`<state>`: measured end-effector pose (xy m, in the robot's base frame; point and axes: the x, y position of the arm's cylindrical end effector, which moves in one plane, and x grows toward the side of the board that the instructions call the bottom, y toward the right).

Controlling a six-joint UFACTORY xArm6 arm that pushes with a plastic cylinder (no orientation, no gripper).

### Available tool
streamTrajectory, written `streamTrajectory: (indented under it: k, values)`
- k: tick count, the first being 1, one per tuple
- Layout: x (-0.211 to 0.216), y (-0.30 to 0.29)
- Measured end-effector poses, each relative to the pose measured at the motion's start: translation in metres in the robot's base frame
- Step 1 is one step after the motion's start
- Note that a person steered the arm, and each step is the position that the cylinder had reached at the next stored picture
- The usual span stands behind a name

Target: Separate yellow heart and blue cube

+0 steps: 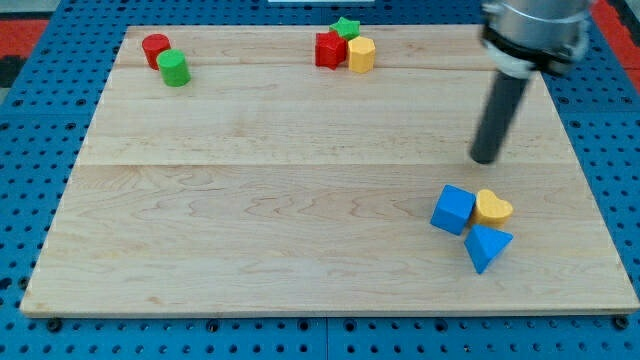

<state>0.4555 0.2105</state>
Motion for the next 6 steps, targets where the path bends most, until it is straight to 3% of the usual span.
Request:
streamTrajectory:
  k: [1,2,4,6]
  values:
    - [0.048,0.052]
    - [0.069,0.034]
    - [0.062,-0.067]
    - [0.060,-0.133]
